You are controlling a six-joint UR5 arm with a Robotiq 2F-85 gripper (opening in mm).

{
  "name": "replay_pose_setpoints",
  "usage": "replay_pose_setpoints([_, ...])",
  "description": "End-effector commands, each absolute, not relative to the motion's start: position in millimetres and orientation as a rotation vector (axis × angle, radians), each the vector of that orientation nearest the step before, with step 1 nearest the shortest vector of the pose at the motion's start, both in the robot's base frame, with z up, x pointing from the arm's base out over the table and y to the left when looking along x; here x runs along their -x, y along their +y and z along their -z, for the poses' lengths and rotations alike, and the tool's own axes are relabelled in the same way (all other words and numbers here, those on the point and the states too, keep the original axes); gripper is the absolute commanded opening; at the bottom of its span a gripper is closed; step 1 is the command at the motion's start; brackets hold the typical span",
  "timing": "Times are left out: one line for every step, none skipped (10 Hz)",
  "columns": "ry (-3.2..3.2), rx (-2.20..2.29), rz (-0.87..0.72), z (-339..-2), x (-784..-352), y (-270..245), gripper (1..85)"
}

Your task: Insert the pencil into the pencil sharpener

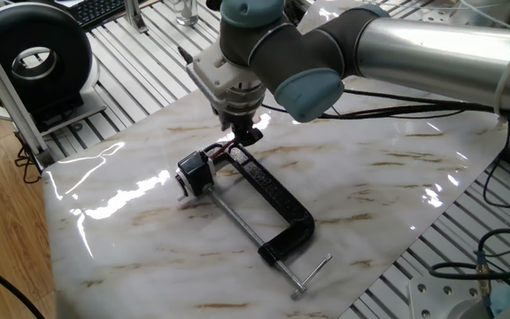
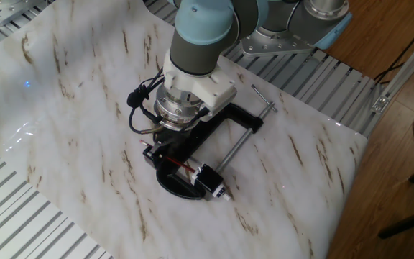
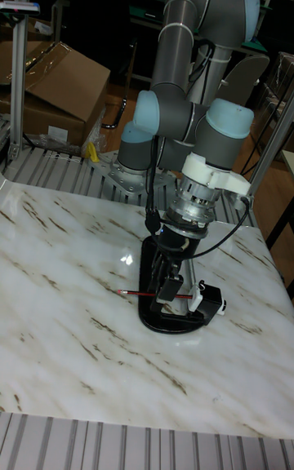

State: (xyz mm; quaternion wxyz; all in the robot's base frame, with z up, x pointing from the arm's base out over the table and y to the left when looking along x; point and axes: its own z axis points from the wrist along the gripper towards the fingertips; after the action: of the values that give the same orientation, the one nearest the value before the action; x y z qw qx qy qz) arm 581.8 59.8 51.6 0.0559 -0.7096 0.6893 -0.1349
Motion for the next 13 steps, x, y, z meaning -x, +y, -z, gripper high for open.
replay_pose_setpoints([2.076,2.194,0.419,-54.3,-585.1,51.4,59.7])
replay_pose_setpoints([2.089,2.199,0.42,-55.9,-583.2,48.7,61.7])
replay_pose_setpoints([2.104,2.201,0.412,-58.4,-580.7,46.5,63.7])
replay_pose_setpoints([2.133,2.207,0.423,-63.9,-577.0,37.0,64.0])
replay_pose_setpoints([2.162,2.213,0.436,-69.9,-573.7,25.4,64.0])
replay_pose_setpoints([2.187,2.219,0.44,-75.5,-570.2,15.6,64.0])
replay_pose_setpoints([2.219,2.214,0.445,-81.8,-566.2,5.2,64.0])
replay_pose_setpoints([2.298,2.178,0.433,-90.8,-559.2,-11.4,63.3])
replay_pose_setpoints([2.424,2.073,0.414,-99.3,-553.3,-30.4,59.7])
replay_pose_setpoints([2.607,1.883,0.383,-107.5,-543.9,-52.5,53.3])
replay_pose_setpoints([2.741,1.705,0.358,-111.8,-537.0,-73.4,39.3])
replay_pose_setpoints([2.867,1.44,0.276,-111.2,-530.5,-77.5,30.7])
replay_pose_setpoints([2.967,1.136,0.219,-106.5,-528.2,-79.3,9.0])
